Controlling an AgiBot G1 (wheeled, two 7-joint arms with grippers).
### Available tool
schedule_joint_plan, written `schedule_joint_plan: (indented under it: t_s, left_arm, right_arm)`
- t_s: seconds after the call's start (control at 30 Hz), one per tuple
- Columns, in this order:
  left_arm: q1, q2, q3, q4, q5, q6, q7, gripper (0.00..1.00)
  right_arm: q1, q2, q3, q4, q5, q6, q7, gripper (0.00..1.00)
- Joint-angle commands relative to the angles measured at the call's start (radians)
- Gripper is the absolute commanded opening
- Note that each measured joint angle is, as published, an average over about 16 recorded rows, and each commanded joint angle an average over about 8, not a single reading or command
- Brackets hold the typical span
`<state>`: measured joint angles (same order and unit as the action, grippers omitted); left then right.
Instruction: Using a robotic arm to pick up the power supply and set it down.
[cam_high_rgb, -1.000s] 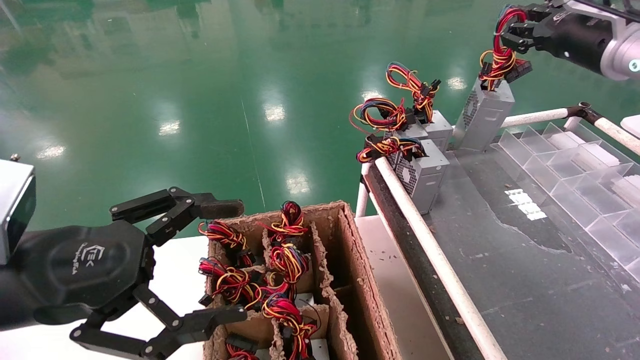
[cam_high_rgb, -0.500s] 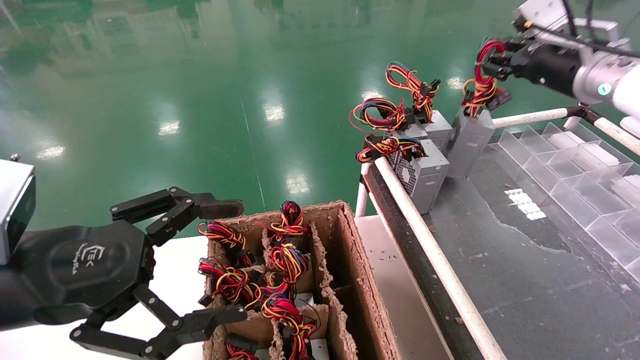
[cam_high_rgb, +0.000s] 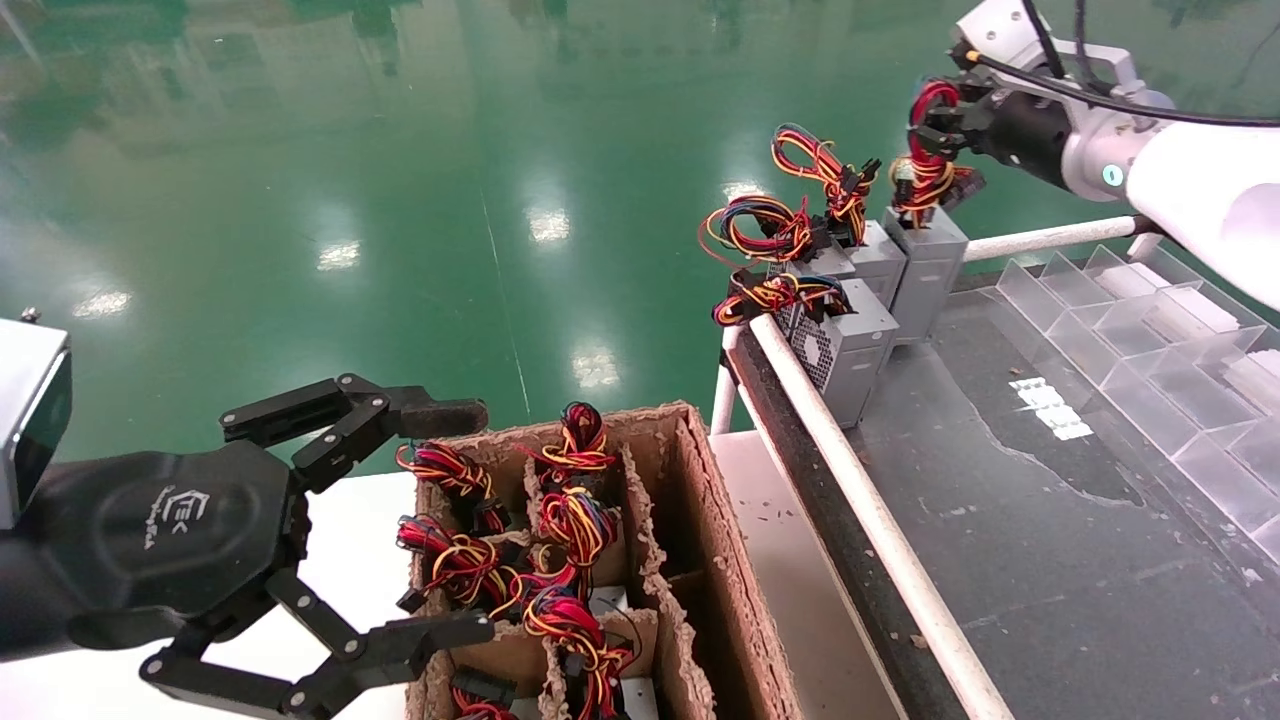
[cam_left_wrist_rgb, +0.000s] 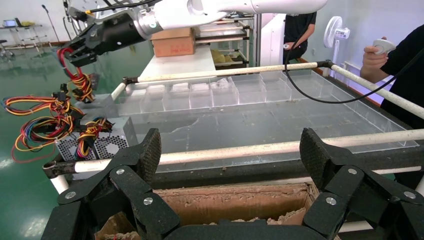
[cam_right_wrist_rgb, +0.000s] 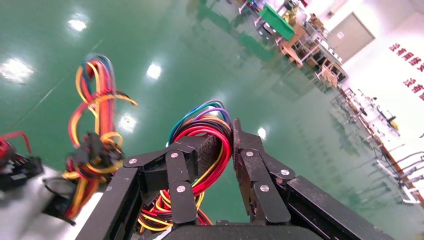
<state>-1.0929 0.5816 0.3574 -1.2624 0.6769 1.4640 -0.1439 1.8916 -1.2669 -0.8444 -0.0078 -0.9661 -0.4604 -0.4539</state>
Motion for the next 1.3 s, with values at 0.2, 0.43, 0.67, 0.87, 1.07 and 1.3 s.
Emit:
schedule_joint_plan:
  t_s: [0.2, 0.43, 0.67, 0.87, 1.07, 1.3]
  left_arm:
    - [0.000, 0.000, 0.000, 0.000, 0.000, 0.000, 0.000, 1.00]
    - [0.000, 0.000, 0.000, 0.000, 0.000, 0.000, 0.000, 1.00]
    - [0.000, 0.000, 0.000, 0.000, 0.000, 0.000, 0.000, 1.00]
    - [0.000, 0.000, 0.000, 0.000, 0.000, 0.000, 0.000, 1.00]
    - [0.000, 0.000, 0.000, 0.000, 0.000, 0.000, 0.000, 1.00]
    - [0.000, 0.000, 0.000, 0.000, 0.000, 0.000, 0.000, 1.00]
  right_arm:
    - [-0.008, -0.020, -0.008, 0.003, -0.011, 0.000, 0.000, 0.00]
    - [-0.018, -0.022, -0.013, -0.002, -0.018, -0.002, 0.007, 0.60]
    - [-0.017, -0.016, -0.016, -0.003, -0.024, -0.004, 0.017, 1.00]
    - [-0.012, -0.007, -0.019, -0.001, -0.028, -0.009, 0.023, 1.00]
    - [-0.009, 0.003, -0.019, 0.000, -0.028, -0.019, 0.031, 1.00]
    - [0.005, 0.020, -0.004, 0.009, -0.006, -0.038, 0.052, 1.00]
